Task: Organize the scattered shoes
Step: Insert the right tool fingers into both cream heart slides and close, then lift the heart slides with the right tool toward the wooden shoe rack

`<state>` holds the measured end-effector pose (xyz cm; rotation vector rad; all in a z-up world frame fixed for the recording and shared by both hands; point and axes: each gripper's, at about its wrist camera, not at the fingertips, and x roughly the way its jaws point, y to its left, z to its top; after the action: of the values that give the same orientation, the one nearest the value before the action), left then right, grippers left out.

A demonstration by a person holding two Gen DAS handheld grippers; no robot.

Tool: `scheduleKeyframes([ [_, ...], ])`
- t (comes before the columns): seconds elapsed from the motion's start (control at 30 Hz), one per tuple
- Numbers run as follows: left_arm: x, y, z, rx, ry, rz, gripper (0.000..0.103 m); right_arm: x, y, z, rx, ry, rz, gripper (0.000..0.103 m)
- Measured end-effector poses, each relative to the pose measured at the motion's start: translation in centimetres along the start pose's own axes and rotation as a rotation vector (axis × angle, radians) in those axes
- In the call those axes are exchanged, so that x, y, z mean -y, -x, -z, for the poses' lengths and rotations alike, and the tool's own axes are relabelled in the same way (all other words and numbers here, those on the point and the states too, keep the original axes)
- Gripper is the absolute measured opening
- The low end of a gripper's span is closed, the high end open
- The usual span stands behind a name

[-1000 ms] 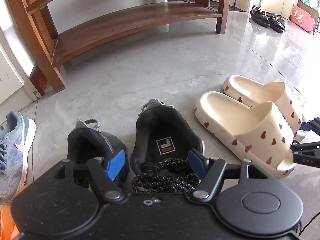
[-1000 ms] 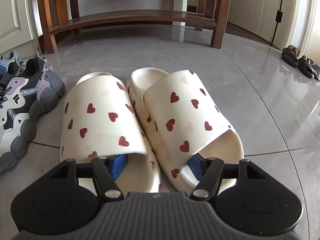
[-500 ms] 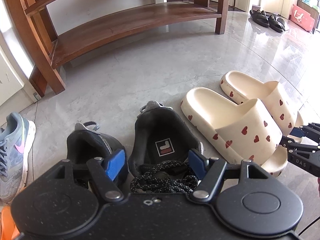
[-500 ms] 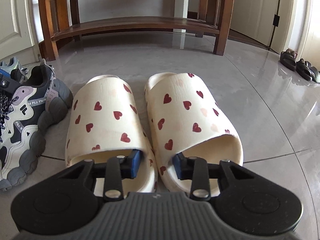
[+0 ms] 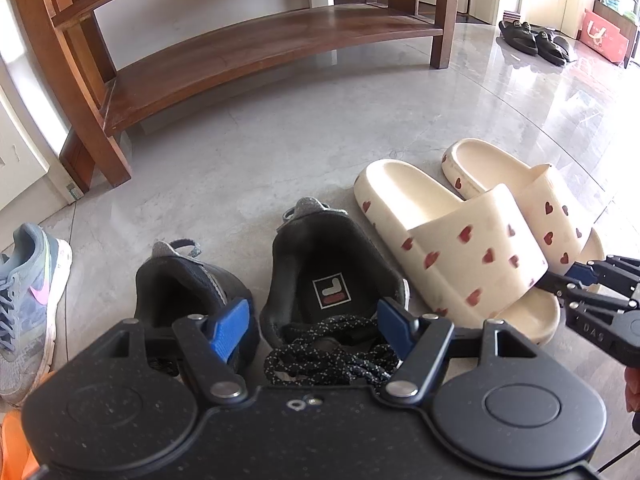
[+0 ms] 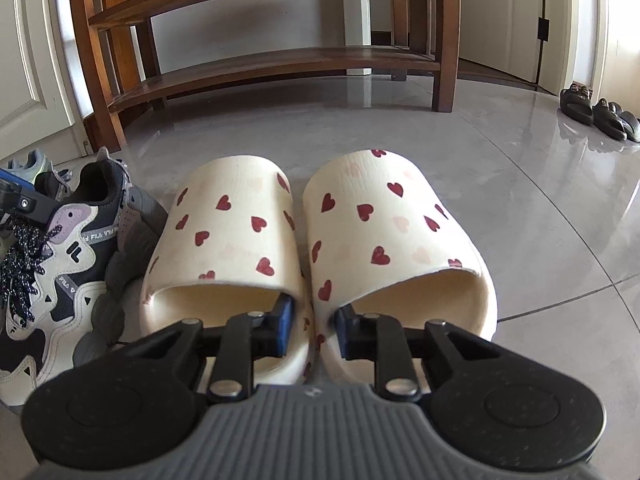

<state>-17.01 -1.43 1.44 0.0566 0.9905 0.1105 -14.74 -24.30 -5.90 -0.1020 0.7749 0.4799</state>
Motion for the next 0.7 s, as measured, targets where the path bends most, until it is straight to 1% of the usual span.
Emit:
scheduleKeyframes([
  [0.03, 0.0, 0.0, 0.0, 0.001, -0.001, -0.001, 0.071, -0.1, -0.1, 0.0, -0.002, 0.001, -0.001, 0.035],
  [0.1, 0.1, 0.0, -0.1, 0.001, 0.000, 0.001, 0.071, -0.4, -0.2, -0.1, -0.010, 0.004, 0.012, 0.040],
  [0.13, 0.1, 0.0, 0.0, 0.002, 0.001, 0.001, 0.071, -0.3, -0.3, 0.0, -0.012, -0.003, 0.019, 0.043],
  [0.2, 0.0, 0.0, 0.0, 0.004, 0.001, 0.001, 0.071, -0.2, -0.4, 0.1, -0.014, -0.021, 0.034, 0.046],
  [0.23, 0.0, 0.0, 0.1, 0.004, 0.001, 0.002, 0.071, -0.2, -0.5, 0.1, -0.013, -0.027, 0.047, 0.049],
  [0.27, 0.0, 0.0, 0.1, 0.004, 0.003, 0.003, 0.071, -0.3, -0.5, 0.1, -0.011, -0.025, 0.063, 0.057],
  [0.3, -0.1, 0.0, 0.1, 0.004, 0.004, 0.003, 0.071, -0.5, -0.6, 0.0, -0.006, -0.021, 0.073, 0.061],
  [0.37, -0.1, 0.0, 0.1, 0.004, 0.005, 0.004, 0.071, -1.2, -0.8, 0.0, 0.009, -0.002, 0.074, 0.072],
  [0.4, -0.1, 0.0, 0.1, 0.005, 0.003, 0.004, 0.071, -1.7, -0.9, 0.0, 0.014, 0.013, 0.080, 0.073],
  [0.47, -0.1, 0.1, 0.1, 0.006, -0.001, 0.004, 0.071, -2.5, -1.4, 0.1, 0.024, 0.041, 0.094, 0.073],
  [0.5, 0.0, 0.1, 0.1, 0.006, -0.002, 0.004, 0.071, -2.6, -1.7, -0.1, 0.022, 0.039, 0.099, 0.071],
  [0.53, 0.0, 0.2, 0.2, 0.008, -0.004, 0.003, 0.071, -2.5, -2.0, -0.2, 0.024, 0.028, 0.101, 0.066],
  [0.6, 0.0, 0.3, 0.2, 0.015, -0.012, 0.002, 0.071, -2.1, -2.3, -0.5, 0.031, 0.001, 0.103, 0.059],
  [0.67, 0.1, 0.6, 0.3, 0.022, -0.023, -0.001, 0.071, -1.9, -2.4, -0.9, 0.040, 0.002, 0.091, 0.044],
  [0.7, 0.1, 0.6, 0.3, 0.024, -0.023, -0.002, 0.071, -1.8, -2.3, -1.1, 0.045, 0.004, 0.084, 0.040],
])
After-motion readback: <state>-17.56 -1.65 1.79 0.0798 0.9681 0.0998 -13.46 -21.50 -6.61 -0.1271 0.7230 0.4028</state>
